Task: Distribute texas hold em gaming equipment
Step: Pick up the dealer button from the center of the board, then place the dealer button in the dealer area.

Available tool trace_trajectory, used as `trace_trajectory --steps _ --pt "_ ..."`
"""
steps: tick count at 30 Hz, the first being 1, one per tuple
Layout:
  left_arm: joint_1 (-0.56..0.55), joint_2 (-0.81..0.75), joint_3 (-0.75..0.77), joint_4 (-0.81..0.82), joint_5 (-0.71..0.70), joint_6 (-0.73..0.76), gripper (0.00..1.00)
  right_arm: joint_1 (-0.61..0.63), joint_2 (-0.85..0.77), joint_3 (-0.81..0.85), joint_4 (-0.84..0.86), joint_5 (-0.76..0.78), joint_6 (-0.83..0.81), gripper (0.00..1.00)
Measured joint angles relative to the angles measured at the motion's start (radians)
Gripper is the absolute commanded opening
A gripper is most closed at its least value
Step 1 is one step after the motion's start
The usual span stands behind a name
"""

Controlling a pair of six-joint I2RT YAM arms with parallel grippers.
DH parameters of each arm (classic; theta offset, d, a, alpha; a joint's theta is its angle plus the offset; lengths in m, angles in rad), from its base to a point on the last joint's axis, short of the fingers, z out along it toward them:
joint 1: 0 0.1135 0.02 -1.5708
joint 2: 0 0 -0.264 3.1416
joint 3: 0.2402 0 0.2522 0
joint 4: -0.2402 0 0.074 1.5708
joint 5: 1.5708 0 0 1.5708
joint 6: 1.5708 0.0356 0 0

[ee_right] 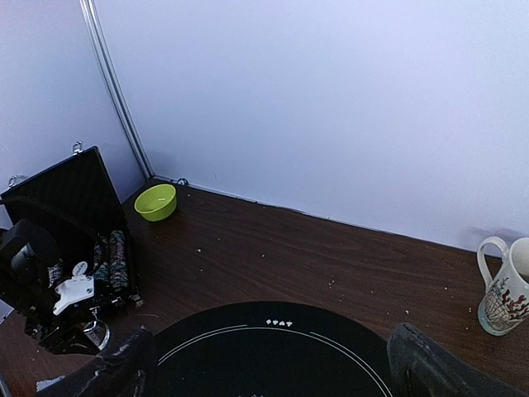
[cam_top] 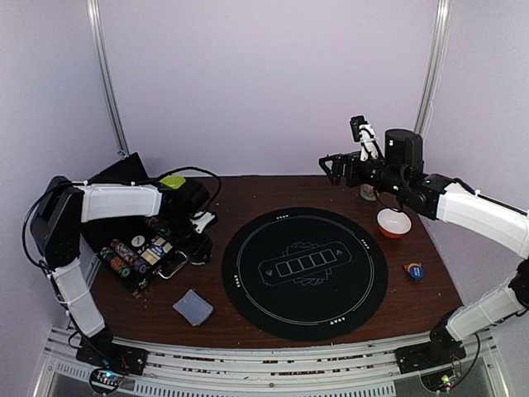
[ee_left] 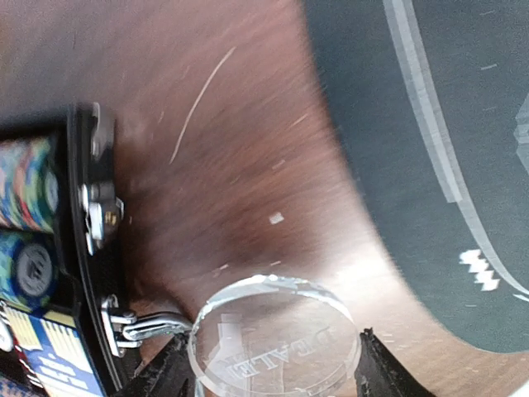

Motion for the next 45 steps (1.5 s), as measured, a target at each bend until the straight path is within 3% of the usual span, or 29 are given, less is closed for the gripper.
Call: trace_trajectory --steps 4,11,17,24,38,42,45 --pt "-0.084 -0.016 0.068 -0.014 0.013 0.028 0.34 0.0 -0.011 0.0 -0.005 0.001 0.007 1.0" --pt "-0.353 0.069 0.33 -0.036 0.068 0.074 0.35 -0.008 -0.015 0.022 -0.12 0.098 0.04 1.0" --pt "-0.555 0.356 0.663 -0.062 0.105 0.122 0.35 -0.041 -0.076 0.022 -0.234 0.187 0.093 1.0" --pt "-0.659 0.663 0.943 -0.158 0.1 0.156 0.35 -0.063 -0.162 0.016 -0.318 0.261 0.129 1.0" --pt "-0.712 0.703 0.978 -0.217 0.093 0.167 0.38 -0.072 -0.2 -0.015 -0.376 0.302 0.14 1.0" --pt "-0.73 0.703 0.978 -0.217 0.094 0.171 0.48 -0.072 -0.195 -0.015 -0.377 0.301 0.14 1.0" --pt "-0.734 0.704 0.978 -0.217 0.085 0.174 0.62 -0.072 -0.193 -0.015 -0.378 0.302 0.14 1.0"
